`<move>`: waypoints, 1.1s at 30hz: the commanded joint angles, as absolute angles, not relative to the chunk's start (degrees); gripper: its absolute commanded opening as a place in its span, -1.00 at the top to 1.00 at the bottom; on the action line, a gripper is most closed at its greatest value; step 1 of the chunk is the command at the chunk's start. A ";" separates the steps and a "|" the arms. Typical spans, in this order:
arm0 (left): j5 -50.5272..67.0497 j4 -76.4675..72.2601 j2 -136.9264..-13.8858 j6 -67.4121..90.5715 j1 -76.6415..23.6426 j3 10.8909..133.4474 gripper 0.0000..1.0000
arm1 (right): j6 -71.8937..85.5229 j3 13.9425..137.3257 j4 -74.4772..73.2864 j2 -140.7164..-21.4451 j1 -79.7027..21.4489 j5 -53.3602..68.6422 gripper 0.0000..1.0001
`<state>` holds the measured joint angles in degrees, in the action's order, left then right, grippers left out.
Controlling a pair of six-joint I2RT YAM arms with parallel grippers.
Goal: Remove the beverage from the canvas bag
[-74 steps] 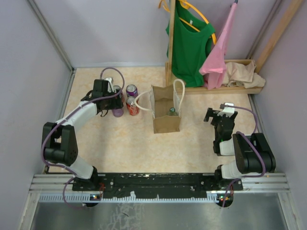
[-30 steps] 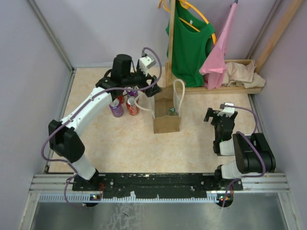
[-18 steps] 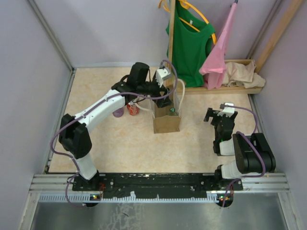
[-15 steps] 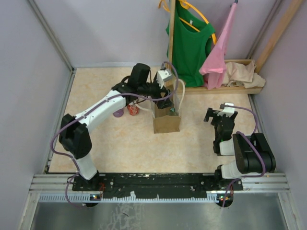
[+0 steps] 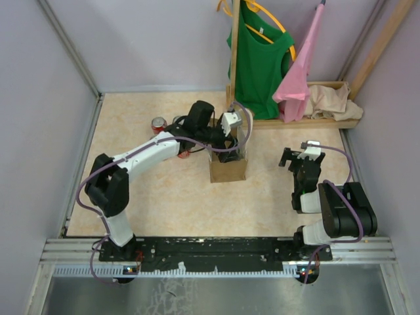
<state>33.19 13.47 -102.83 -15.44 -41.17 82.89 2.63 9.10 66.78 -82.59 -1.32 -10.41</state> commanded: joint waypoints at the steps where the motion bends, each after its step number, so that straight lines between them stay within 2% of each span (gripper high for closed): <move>1: 32.66 10.22 -104.03 -16.67 -41.59 82.05 -0.99 | 2.67 10.27 69.72 -82.62 -1.23 -10.57 -0.98; 6: 31.64 8.21 -105.00 -15.71 -41.57 81.63 -0.98 | 2.72 10.28 69.65 -82.62 -1.23 -10.59 -0.98; 13: 31.78 6.90 -105.82 -14.09 -41.59 81.58 -0.85 | 2.70 10.28 69.70 -82.62 -1.23 -10.59 -0.98; 33: 33.40 4.40 -103.92 -12.39 -41.17 79.68 -0.82 | 2.70 10.22 69.65 -82.62 -1.19 -10.63 -0.98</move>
